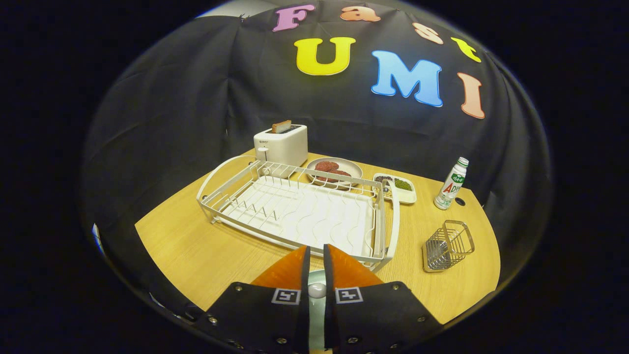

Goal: Take the plate from the dish rack, then take the spoon from the basket and place it into the plate.

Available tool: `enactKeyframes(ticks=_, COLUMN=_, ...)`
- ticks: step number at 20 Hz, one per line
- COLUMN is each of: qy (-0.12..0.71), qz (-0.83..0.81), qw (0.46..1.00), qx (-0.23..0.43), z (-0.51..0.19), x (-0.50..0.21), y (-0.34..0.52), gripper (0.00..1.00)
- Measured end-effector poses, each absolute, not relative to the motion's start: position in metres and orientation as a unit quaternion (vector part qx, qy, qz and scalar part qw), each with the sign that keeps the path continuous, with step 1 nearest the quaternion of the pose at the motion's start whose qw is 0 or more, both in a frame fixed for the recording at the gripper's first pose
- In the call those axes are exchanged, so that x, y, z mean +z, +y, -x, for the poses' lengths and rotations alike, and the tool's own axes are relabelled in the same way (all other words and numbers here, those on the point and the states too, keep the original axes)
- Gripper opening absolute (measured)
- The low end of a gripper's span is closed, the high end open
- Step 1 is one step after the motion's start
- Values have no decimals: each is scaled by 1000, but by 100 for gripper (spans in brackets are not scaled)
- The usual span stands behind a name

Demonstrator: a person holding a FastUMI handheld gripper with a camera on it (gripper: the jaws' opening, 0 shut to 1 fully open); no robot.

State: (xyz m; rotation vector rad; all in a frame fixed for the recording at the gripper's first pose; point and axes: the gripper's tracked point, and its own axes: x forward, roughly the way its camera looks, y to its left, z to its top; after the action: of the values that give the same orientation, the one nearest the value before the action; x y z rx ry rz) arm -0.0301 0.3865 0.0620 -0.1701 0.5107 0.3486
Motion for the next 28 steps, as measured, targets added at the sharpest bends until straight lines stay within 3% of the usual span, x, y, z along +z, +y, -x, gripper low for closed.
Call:
enactKeyframes(ticks=7, qy=224, qz=66, qw=961, qx=145, z=20, x=87, y=356, gripper=19)
enactKeyframes(ticks=9, qy=209, qz=61, qw=967, qx=130, z=16, x=103, y=338, gripper=32)
enactKeyframes(ticks=18, qy=93, qz=38, qw=994, qx=34, z=2, x=203, y=222, gripper=33)
enactKeyframes(ticks=23, qy=16, qz=21, qw=999, qx=34, z=3, x=268, y=176, gripper=32)
enactKeyframes(ticks=26, qy=-35, qz=17, qw=998, qx=38, z=11, x=295, y=158, gripper=95)
enactKeyframes(ticks=28, qy=-45, qz=12, qw=998, qx=40, z=10, x=295, y=154, gripper=95)
